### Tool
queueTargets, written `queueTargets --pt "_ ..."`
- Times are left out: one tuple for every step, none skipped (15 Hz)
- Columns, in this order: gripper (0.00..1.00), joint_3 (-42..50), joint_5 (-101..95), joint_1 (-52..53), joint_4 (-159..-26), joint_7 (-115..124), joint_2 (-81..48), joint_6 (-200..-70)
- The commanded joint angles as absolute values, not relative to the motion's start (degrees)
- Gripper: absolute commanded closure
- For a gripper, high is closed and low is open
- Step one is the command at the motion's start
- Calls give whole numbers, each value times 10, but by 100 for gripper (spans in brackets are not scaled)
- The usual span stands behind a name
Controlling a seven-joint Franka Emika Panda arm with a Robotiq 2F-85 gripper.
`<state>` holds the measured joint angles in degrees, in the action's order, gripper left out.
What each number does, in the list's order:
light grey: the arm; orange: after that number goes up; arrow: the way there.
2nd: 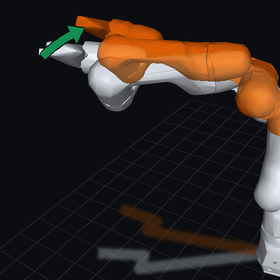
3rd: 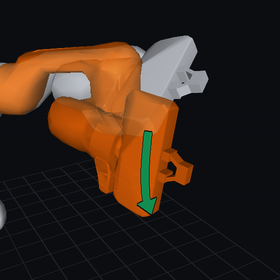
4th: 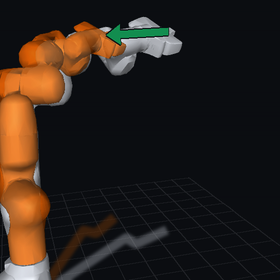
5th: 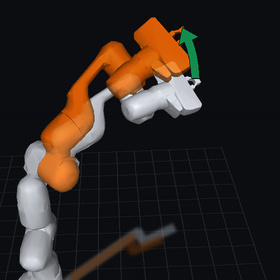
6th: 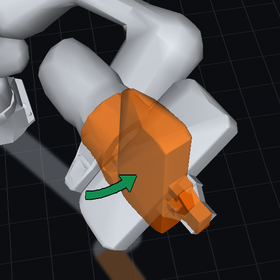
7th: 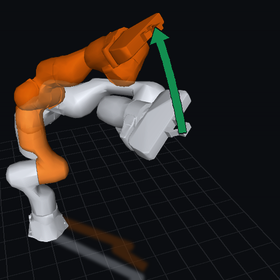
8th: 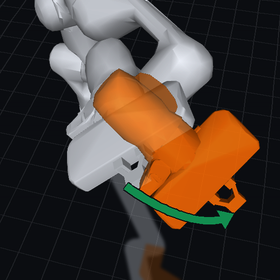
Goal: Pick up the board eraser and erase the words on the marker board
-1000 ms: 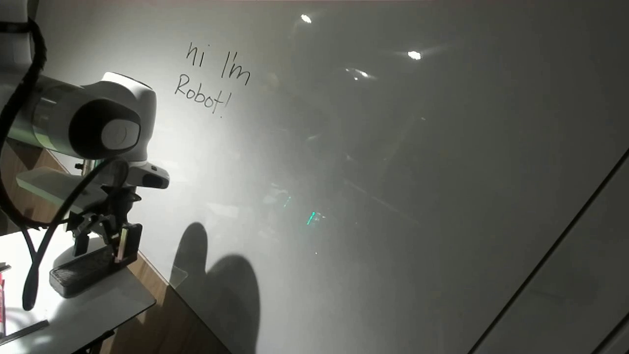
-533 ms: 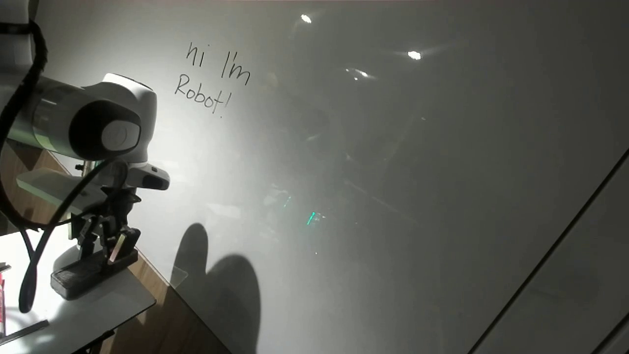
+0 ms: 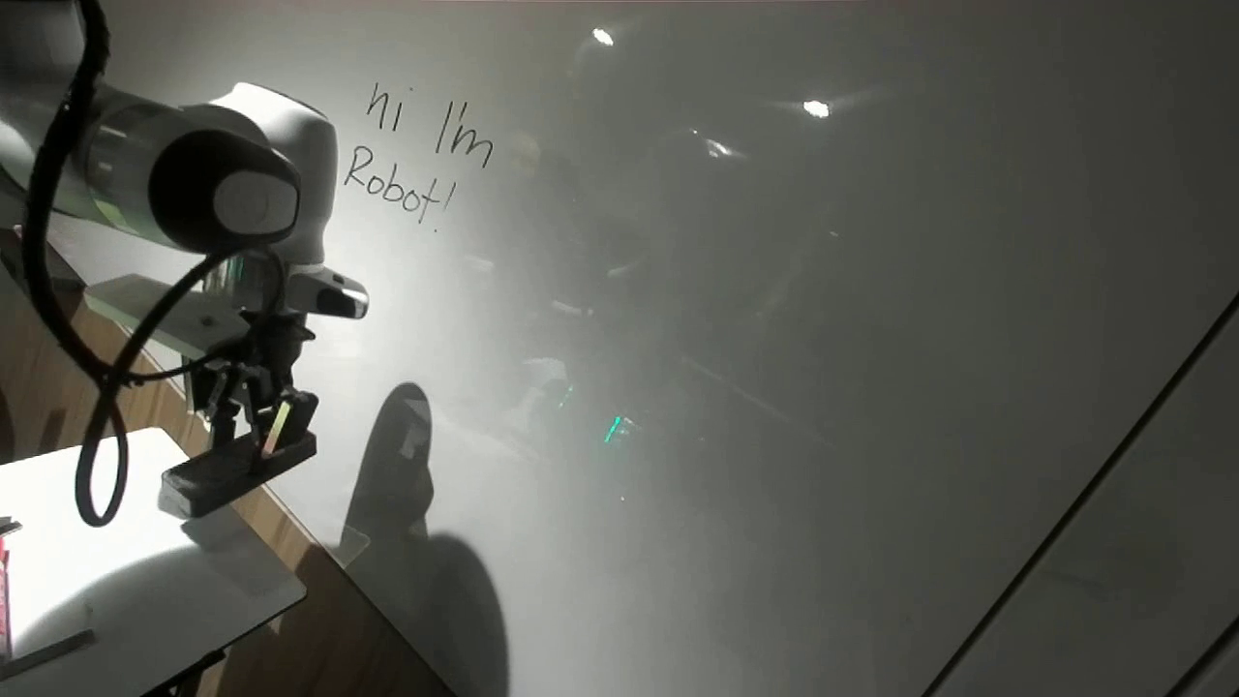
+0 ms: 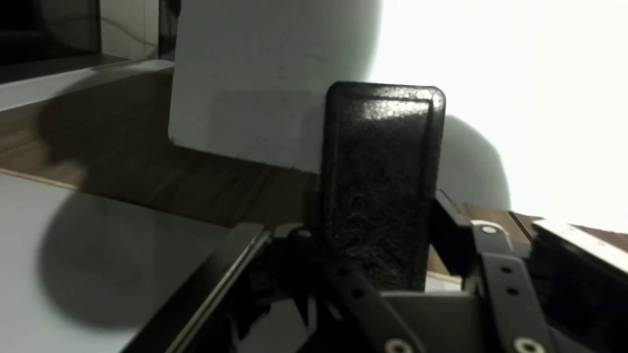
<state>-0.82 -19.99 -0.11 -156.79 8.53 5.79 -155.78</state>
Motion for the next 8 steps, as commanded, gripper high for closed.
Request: queueTargets --pt "70 -22 -159 10 -1574 57 184 -1493" --pt "70 -25 -147 13 -1576 53 216 -1474" --pt "70 -28 -135 17 -1574 50 251 -1450" --pt "70 -32 -123 22 -1579 48 292 -1427" --pt "70 -37 -112 27 -1578 50 326 -1403" --pt "70 -46 -102 33 -1561 58 349 -1372" --pt "70 -56 -96 37 -1546 67 364 -1351" --pt "70 -69 -96 37 -1534 79 373 -1339"
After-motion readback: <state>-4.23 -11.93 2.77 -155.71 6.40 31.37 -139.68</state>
